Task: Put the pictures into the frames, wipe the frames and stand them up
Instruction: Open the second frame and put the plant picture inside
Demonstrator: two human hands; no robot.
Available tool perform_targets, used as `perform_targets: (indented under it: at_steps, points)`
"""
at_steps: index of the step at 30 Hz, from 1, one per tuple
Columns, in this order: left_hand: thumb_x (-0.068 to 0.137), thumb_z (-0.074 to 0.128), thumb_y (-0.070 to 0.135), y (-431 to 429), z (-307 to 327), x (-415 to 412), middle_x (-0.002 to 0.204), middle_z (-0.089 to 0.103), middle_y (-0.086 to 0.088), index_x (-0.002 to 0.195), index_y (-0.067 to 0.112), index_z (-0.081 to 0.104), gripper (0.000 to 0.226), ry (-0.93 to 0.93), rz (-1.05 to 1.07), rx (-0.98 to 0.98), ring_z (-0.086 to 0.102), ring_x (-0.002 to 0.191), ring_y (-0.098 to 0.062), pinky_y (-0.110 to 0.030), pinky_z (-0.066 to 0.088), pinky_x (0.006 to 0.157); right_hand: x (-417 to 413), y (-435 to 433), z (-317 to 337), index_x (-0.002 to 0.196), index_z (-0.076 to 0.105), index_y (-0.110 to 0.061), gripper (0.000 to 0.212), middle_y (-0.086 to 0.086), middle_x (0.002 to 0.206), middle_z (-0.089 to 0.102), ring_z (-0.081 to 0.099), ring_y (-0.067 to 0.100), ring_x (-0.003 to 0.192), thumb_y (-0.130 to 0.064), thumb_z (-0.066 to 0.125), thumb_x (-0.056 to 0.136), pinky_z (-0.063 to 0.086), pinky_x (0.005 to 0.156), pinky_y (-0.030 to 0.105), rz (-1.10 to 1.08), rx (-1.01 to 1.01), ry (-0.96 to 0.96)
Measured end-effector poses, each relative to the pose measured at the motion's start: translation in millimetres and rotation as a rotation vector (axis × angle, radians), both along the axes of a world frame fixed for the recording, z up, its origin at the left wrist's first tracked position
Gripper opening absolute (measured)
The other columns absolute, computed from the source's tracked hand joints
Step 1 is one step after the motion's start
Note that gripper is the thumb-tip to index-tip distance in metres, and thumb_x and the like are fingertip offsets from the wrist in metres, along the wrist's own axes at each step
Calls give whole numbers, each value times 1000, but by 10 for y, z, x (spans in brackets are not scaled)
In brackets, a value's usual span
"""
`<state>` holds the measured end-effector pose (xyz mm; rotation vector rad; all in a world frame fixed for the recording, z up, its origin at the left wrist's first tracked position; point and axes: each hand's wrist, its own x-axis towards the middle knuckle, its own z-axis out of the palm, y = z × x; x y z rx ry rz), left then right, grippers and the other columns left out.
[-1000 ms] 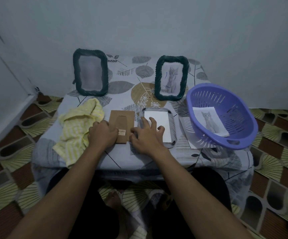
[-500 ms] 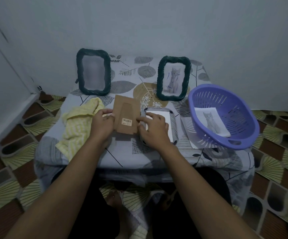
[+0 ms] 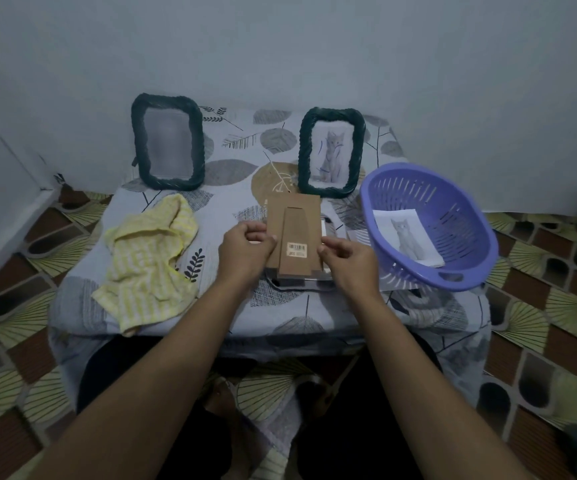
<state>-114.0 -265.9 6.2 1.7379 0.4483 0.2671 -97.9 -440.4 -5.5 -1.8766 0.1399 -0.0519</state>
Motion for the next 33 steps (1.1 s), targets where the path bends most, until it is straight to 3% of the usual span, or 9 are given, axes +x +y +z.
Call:
perform_targets:
  at_steps: [4,7,10,13,17,22,26,30,33]
  points:
    - [86,74,23,-124,-23,38,89,67,8,99,21,69,14,14,7,158,61,80,-4,-14,44,63,-22,-94,-16,119,72,-13,29,0,109,75,67,5,92,-16,71,91,57,91,32,-24,-37,-25]
    - [87,75,24,-196,-58,62,88,66,8,103,17,71,18,28,-15,222,62,83,-8,-14,43,66,-18,-184,-27,118,73,-16,25,-4,107,73,61,-6,84,-16,67,94,52,77,13,-18,-69,-46]
    - [86,75,28,-213,-109,88,85,65,10,106,15,73,24,57,-26,278,64,86,-12,-22,47,76,6,-251,-54,120,72,-17,26,-5,108,72,61,-1,87,-14,57,99,43,69,6,30,-105,-20]
    - [84,76,34,-211,-156,99,83,65,14,108,19,74,29,82,-28,311,67,88,-12,-33,55,88,19,-289,-92,124,69,-14,30,-3,116,71,63,5,102,-10,48,102,47,84,14,73,-87,11]
    - [82,76,41,-209,-175,89,82,64,19,106,25,74,30,93,-5,354,68,92,-13,-46,51,96,31,-315,-136,127,67,-13,33,-1,122,69,60,7,112,-6,46,102,46,95,21,140,-130,-12]
    - [84,74,41,-194,-178,88,83,63,18,105,25,74,27,122,2,393,66,97,-15,-47,45,101,52,-334,-187,126,68,-15,35,1,122,68,59,2,106,-5,47,101,44,99,21,162,-216,-28]
    - [86,73,40,-209,-176,85,85,62,17,108,25,73,27,140,5,417,64,101,-16,-45,41,104,55,-340,-206,126,68,-17,34,4,124,66,58,9,110,-8,48,101,44,102,27,174,-266,-23]
    - [88,71,39,-219,-187,89,88,62,16,108,25,72,24,155,10,432,62,101,-15,-40,36,100,64,-336,-228,125,69,-20,31,1,106,59,60,21,103,-14,51,101,49,99,42,175,-327,-39]
    - [88,71,39,-217,-212,85,89,62,16,110,25,71,26,169,8,439,62,102,-16,-39,35,97,55,-326,-229,124,70,-23,30,4,108,60,61,22,103,-19,53,100,48,98,41,173,-361,-28]
